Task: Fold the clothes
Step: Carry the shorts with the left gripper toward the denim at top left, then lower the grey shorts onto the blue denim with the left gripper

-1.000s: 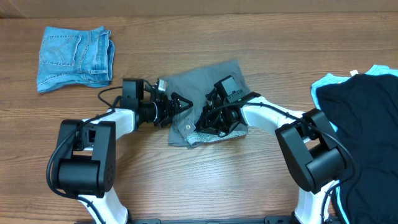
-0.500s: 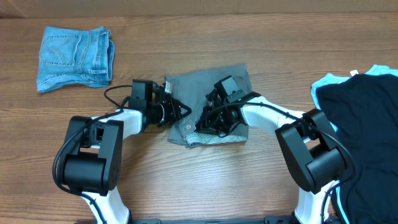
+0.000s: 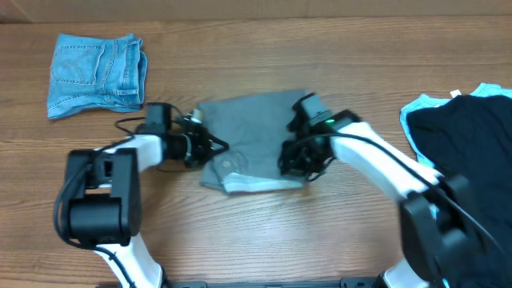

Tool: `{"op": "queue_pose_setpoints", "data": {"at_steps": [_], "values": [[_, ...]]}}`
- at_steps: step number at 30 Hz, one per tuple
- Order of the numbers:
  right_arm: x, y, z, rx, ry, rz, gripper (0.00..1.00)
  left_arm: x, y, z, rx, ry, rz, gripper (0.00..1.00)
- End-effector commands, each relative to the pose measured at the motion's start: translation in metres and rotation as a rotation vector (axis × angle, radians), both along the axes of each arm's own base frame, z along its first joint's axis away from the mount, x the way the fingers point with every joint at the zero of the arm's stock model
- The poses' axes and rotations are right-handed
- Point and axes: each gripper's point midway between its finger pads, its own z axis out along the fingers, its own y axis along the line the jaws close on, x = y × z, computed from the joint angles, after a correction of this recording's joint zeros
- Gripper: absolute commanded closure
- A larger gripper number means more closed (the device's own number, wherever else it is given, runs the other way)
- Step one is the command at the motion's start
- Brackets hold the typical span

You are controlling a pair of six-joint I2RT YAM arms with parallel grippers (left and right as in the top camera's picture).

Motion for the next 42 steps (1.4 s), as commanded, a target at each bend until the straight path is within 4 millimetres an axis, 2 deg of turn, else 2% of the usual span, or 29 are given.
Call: {"op": "queue_pose_setpoints", "data": {"at_steps": [1,2,3,5,9,14,17,19,22,25,28,32,38,42], "values": [[0.025,-0.021,0.052,-0.016,-0.208,-0.031,0.91,0.035,0.01,0.07,-0.136,-0.17,-0.007,0.96],[0.026,-0.023,0.059,-0.007,-0.227,-0.039,0.91,0.04,0.013,0.078,-0.145,-0.179,0.005,0.96],[0.027,-0.026,0.07,0.004,-0.256,-0.048,0.91,0.052,0.018,0.097,-0.172,-0.199,0.026,0.96],[0.027,-0.027,0.081,0.019,-0.285,-0.055,0.91,0.065,0.026,0.119,-0.206,-0.229,0.043,0.96],[0.025,-0.028,0.091,0.029,-0.309,-0.057,0.91,0.098,0.055,0.17,-0.23,-0.332,0.101,0.96],[0.02,-0.03,0.089,0.022,-0.292,-0.055,0.91,0.14,0.114,0.252,-0.195,-0.564,0.211,0.96],[0.02,-0.03,0.089,0.021,-0.289,-0.055,0.91,0.154,0.154,0.293,-0.131,-0.691,0.292,0.96],[0.019,-0.03,0.088,0.021,-0.286,-0.056,0.91,0.158,0.181,0.311,-0.086,-0.746,0.347,0.96],[0.015,-0.032,0.086,0.012,-0.266,-0.057,0.91,0.159,0.219,0.321,-0.029,-0.778,0.442,0.96],[0.011,-0.034,0.084,0.004,-0.247,-0.056,0.91,0.16,0.253,0.316,0.024,-0.774,0.54,0.96],[0.01,-0.034,0.084,0.001,-0.24,-0.056,0.91,0.165,0.276,0.311,0.072,-0.772,0.622,0.96],[0.01,-0.034,0.084,0.001,-0.241,-0.056,0.91,0.174,0.289,0.316,0.098,-0.798,0.706,0.96],[0.01,-0.034,0.084,0.001,-0.24,-0.056,0.91,0.191,0.294,0.345,0.03,-0.874,0.841,0.96],[0.009,-0.034,0.083,0.0,-0.238,-0.056,0.91,0.206,0.291,0.33,0.024,-0.858,0.868,0.96]]}}
